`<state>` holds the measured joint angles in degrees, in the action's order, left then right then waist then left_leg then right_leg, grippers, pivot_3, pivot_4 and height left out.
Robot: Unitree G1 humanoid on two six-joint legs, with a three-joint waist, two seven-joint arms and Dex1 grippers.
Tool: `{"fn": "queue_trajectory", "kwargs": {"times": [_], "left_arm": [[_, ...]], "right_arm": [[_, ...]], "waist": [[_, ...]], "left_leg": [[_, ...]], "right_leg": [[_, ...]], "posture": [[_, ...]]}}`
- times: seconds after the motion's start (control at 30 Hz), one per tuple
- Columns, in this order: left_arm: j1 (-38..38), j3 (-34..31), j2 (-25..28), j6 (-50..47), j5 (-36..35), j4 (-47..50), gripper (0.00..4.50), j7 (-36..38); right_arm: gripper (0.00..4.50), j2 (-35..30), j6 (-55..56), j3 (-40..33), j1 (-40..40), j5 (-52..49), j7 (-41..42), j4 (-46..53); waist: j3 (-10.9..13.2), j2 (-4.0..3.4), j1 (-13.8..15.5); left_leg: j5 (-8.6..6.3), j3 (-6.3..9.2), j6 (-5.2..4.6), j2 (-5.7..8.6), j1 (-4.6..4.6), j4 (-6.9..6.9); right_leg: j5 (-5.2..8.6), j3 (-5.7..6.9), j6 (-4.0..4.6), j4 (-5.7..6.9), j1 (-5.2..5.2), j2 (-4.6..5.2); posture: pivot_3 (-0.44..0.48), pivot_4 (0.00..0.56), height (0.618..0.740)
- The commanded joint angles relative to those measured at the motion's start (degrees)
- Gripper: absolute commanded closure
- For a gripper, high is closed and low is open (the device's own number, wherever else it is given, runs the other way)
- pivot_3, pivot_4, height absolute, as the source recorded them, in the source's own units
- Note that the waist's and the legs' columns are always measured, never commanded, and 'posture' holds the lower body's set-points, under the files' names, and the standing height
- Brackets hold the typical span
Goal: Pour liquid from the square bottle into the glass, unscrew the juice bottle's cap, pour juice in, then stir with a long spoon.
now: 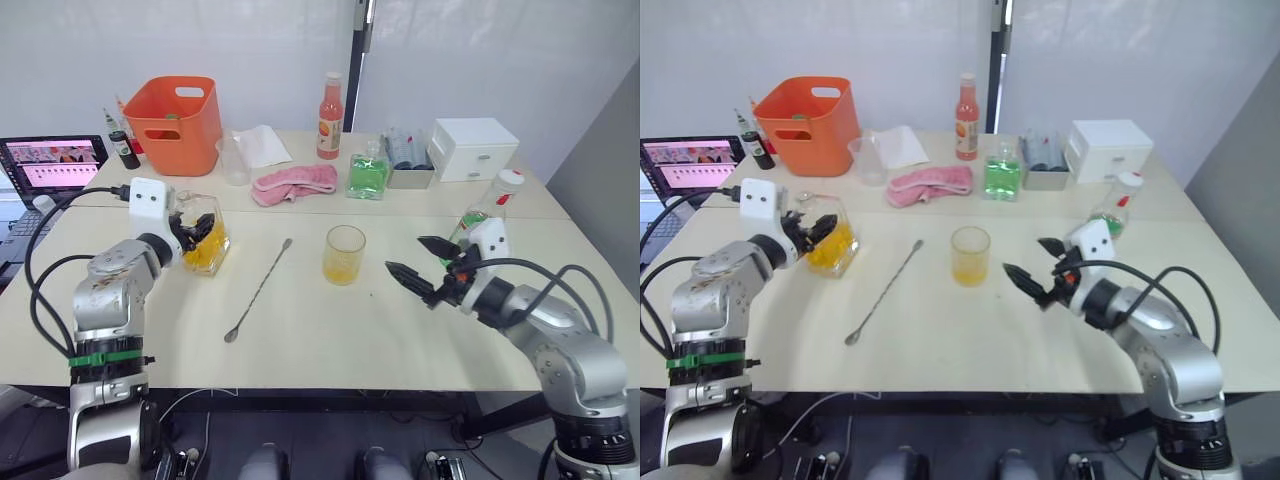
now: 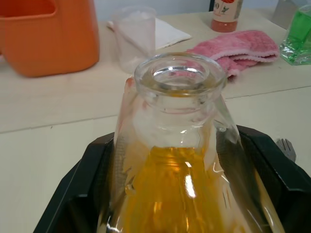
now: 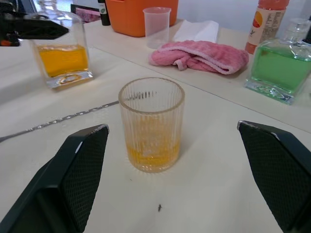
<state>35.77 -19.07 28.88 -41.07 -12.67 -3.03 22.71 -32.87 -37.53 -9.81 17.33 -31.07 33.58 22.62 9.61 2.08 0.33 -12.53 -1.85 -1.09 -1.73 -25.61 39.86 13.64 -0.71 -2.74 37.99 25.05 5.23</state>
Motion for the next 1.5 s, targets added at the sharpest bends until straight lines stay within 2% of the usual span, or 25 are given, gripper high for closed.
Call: {"fn": "queue_trajectory", "kwargs": {"times": [0.03,0.27,0.5,0.57,0.63,0.8,0.93,1.07,1.17,1.33,1.5], "left_arm": [[-0.52,-2.48,0.62,-0.25,-2.32,7.97,1.69,-1.82],[-2.67,-1.87,-1.14,2.90,-2.24,2.51,1.69,-3.73],[-2.40,-1.18,-2.67,9.19,-1.14,-5.65,1.69,-5.14],[-2.14,-1.79,-3.14,9.80,-1.75,-7.63,0.64,-5.83],[-1.96,-1.57,-3.20,10.35,-1.98,-8.97,0.01,-5.85],[-1.36,-0.79,-3.24,11.53,-2.16,-10.60,0.01,-5.71],[-1.32,-1.64,-2.64,11.91,-4.00,-7.36,0.01,-4.60],[-3.73,-3.04,-2.03,10.42,-7.90,-0.97,0.01,-2.13],[-7.64,-4.36,0.36,8.24,-10.07,5.27,0.01,-0.54],[-13.94,-10.01,5.68,5.30,-14.73,11.97,0.01,2.61],[-22.35,-19.66,11.06,1.73,-24.68,16.52,0.01,10.48]], "right_arm": [[0.00,-2.45,1.53,-2.91,-1.14,-0.29,2.00,-0.79],[0.00,-2.40,1.87,-4.33,-1.95,-0.24,1.03,-2.21],[0.00,-2.24,2.28,-4.76,-2.50,-0.32,1.05,-2.23],[0.00,-2.38,2.48,-5.15,-1.88,-0.21,0.85,-2.71],[0.00,-2.46,2.59,-5.53,-1.25,-0.12,0.50,-2.95],[0.00,-2.25,2.50,-6.36,-1.06,-0.16,-0.37,-2.71],[0.00,-2.34,2.29,-7.75,-1.48,-0.68,-0.73,-2.64],[0.00,-3.72,2.61,-8.62,-1.55,0.32,-0.35,-4.01],[0.00,-4.86,3.44,-9.57,-1.09,1.75,-0.67,-6.91],[0.00,-6.22,5.08,-9.80,0.34,3.80,-0.90,-13.07],[0.00,-8.78,6.78,-12.44,0.14,3.97,1.36,-17.89]], "waist": [[0.00,0.00,0.15],[-0.01,0.00,0.33],[-0.02,-0.02,0.53],[-0.05,-0.07,0.47],[-0.05,-0.07,0.29],[-0.05,-0.07,0.30],[-0.05,-0.07,0.33],[-0.05,-0.07,0.30],[-0.05,-0.07,0.18],[-0.05,-0.07,-0.04],[-0.04,-0.08,-0.32]], "left_leg": [[0.00,-0.01,0.00,0.00,0.05,0.00],[0.02,-0.21,0.04,0.00,0.23,0.01],[0.02,-0.28,0.05,0.00,0.95,-0.03],[0.03,-0.29,0.05,-0.01,1.07,-0.03],[0.03,-0.35,0.05,-0.04,1.12,-0.04],[0.03,-0.36,0.05,-0.06,1.01,-0.08],[0.02,-0.36,0.05,-0.06,1.00,-0.08],[0.02,-0.35,0.05,-0.06,0.93,-0.09],[0.01,-0.34,0.05,-0.08,0.98,-0.15],[0.01,-0.41,0.05,-0.13,1.01,-0.18],[0.01,-0.44,0.05,-0.13,1.00,-0.24]], "right_leg": [[0.00,-0.01,0.00,0.01,-0.04,0.00],[0.00,-0.05,0.01,-0.12,-0.10,0.00],[0.02,0.01,0.03,-0.41,-0.93,0.00],[0.03,0.00,0.04,-0.38,-1.00,-0.01],[0.04,-0.05,0.05,-0.36,-1.00,-0.03],[0.04,-0.06,0.05,-0.36,-0.87,-0.03],[0.04,-0.06,0.05,-0.38,-0.87,-0.02],[0.03,-0.06,0.05,-0.41,-0.83,0.00],[0.04,-0.08,0.06,-0.43,-0.83,-0.01],[0.06,-0.09,0.09,-0.45,-0.82,-0.05],[0.08,-0.09,0.11,-0.51,-0.79,-0.02]], "posture": [[0.000,0.150,0.715],[0.000,0.150,0.715],[0.000,0.150,0.715],[0.000,0.150,0.715],[0.000,0.150,0.715],[0.000,0.150,0.715],[0.000,0.150,0.715],[0.000,0.150,0.715],[0.000,0.150,0.715],[0.000,0.150,0.715],[0.000,0.150,0.715]]}}
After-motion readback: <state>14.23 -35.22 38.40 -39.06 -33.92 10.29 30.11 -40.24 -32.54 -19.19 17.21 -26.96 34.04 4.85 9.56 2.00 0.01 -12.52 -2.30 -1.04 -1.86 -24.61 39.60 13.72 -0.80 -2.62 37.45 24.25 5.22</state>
